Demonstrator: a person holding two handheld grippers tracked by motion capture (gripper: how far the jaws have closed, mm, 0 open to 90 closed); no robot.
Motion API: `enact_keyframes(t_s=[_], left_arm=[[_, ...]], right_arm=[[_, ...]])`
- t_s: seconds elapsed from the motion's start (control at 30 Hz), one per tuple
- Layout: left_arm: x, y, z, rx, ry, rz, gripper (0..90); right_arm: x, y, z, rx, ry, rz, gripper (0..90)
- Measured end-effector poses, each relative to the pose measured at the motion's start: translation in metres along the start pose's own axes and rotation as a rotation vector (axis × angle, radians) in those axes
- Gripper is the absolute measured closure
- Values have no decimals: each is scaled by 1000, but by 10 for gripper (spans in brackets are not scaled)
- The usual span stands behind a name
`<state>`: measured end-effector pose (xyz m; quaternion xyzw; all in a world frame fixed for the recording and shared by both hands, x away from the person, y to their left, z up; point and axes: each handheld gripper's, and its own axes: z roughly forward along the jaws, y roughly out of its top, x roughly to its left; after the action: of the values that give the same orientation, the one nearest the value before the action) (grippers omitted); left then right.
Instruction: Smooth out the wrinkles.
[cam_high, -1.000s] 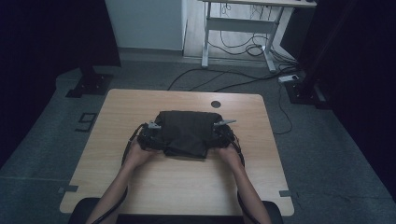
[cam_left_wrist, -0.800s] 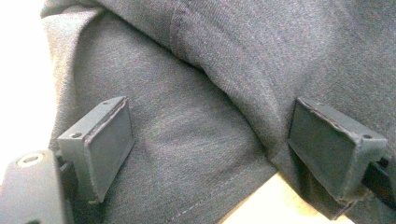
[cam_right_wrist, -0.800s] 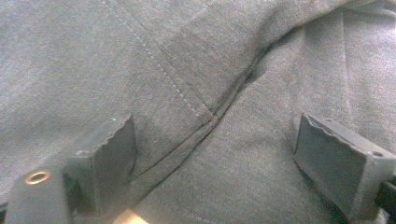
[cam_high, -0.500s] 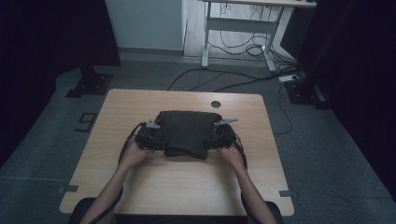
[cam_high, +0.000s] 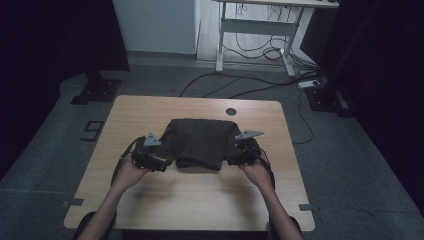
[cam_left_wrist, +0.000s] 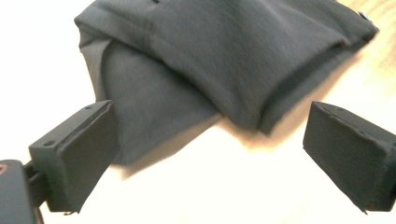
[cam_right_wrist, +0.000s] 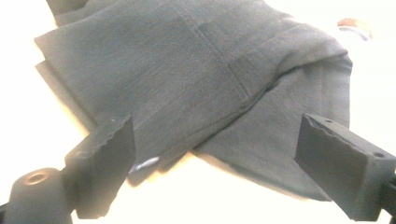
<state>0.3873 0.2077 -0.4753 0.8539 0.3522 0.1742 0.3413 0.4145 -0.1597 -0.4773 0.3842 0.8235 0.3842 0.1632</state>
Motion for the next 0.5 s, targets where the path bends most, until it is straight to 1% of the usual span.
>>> enact_keyframes(t_s=[0.13,0.23,0.37,0.5], left_arm=[[-2,-16,-11,-8,8,-13,20],[-2,-31,-15,-4,18,-25,3],[-1,-51,-13,6,19,-56,0],[-2,-71,-5,28,7,-85,0]], right_arm=[[4,-10,-15,-11,-10,-11,69],[6,-22,-23,-4,-26,-14,44],[4,-42,-31,10,-49,2,20],[0,-63,-35,20,-71,41,0]])
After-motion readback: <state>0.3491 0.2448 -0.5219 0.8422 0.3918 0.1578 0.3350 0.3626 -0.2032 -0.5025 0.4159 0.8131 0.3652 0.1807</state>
